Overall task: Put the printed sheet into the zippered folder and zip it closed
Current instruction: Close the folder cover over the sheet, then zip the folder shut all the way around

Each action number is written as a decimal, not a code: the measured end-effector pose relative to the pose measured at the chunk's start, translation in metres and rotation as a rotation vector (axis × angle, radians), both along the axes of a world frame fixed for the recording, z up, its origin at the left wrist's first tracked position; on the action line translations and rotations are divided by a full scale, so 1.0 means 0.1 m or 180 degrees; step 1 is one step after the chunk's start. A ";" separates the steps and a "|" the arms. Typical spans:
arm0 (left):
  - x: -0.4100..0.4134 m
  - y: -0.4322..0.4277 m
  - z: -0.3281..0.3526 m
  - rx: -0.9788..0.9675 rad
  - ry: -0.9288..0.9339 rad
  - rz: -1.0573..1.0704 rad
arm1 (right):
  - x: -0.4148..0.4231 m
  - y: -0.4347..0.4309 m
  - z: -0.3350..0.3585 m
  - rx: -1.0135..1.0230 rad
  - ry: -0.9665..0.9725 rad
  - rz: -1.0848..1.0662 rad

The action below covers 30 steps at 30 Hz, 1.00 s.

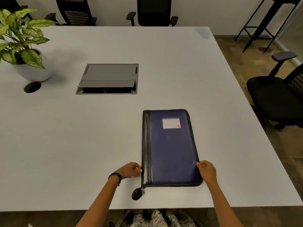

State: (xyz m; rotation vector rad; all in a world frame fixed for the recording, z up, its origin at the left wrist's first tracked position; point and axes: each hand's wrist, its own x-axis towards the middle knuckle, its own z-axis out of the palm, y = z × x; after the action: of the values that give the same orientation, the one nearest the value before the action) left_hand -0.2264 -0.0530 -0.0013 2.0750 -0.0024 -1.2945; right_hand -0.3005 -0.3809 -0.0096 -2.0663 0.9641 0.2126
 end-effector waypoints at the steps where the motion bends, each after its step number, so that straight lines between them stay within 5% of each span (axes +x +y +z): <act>1: -0.03 0.00 0.00 0.0005 0.0065 -0.0083 | -0.02 0.04 0.00 -0.0262 -0.0164 -0.0075; 4: -0.11 0.02 -0.02 -0.0011 0.0220 -0.0229 | -0.02 0.20 0.05 -0.0559 -0.0737 0.0000; 8: -0.23 0.04 -0.05 -0.0040 0.0328 -0.0452 | 0.06 0.70 0.16 -0.0229 -0.1050 0.1023; 13: -0.34 0.05 -0.09 -0.0009 0.0017 -0.0590 | -0.04 1.45 0.19 0.0281 -0.0318 0.2682; 17: -0.40 0.09 -0.15 -0.0033 -0.0032 -0.0477 | -0.23 1.72 0.14 0.0080 0.0281 0.3259; 26: -0.44 0.08 -0.23 -0.0125 -0.0193 -0.0379 | -0.41 1.74 -0.05 -0.0203 0.0308 0.2849; 30: -0.43 0.08 -0.24 -0.0154 -0.0207 -0.0277 | -0.46 1.82 -0.12 0.0148 0.0144 0.2457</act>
State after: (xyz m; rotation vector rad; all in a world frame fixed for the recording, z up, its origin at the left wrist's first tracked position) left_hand -0.2696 -0.0448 -0.0253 2.0950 -0.1532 -1.2650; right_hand -0.3465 -0.1987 -0.0215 -2.3035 0.1364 0.6714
